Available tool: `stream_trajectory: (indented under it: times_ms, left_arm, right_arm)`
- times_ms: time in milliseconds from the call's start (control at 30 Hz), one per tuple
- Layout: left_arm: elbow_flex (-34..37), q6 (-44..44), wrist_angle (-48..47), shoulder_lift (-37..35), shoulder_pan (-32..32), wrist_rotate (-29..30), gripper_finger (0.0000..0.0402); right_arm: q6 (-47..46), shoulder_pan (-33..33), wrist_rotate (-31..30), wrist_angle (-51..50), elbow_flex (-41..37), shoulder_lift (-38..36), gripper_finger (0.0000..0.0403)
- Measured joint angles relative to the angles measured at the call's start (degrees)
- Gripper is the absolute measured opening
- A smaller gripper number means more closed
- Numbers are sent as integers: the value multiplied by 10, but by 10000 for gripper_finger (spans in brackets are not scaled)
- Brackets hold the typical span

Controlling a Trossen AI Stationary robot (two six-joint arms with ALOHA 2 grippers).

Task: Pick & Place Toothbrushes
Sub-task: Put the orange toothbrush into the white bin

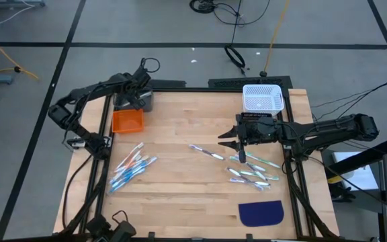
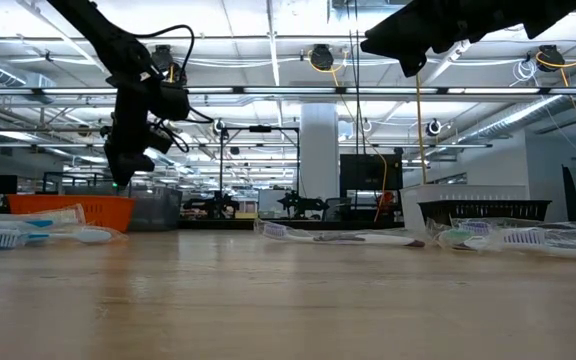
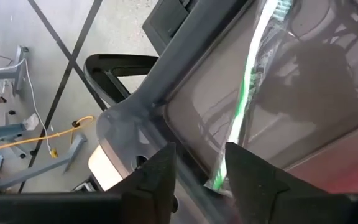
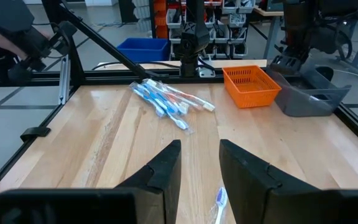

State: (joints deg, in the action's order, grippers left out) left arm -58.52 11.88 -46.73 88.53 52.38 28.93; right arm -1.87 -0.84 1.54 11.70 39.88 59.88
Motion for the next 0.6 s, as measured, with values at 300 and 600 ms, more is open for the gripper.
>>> stream_trajectory:
  times_ms: [300, 600]
  left_arm:
    - [-1, -31, -84, -19, -24, -11, 159]
    - [-1, -115, -198, -104, -83, -191, 159]
  right_arm:
    - [0, 0, 0, 0, 0, 0, 100]
    - [-3, 0, 0, 0, 0, 0, 100]
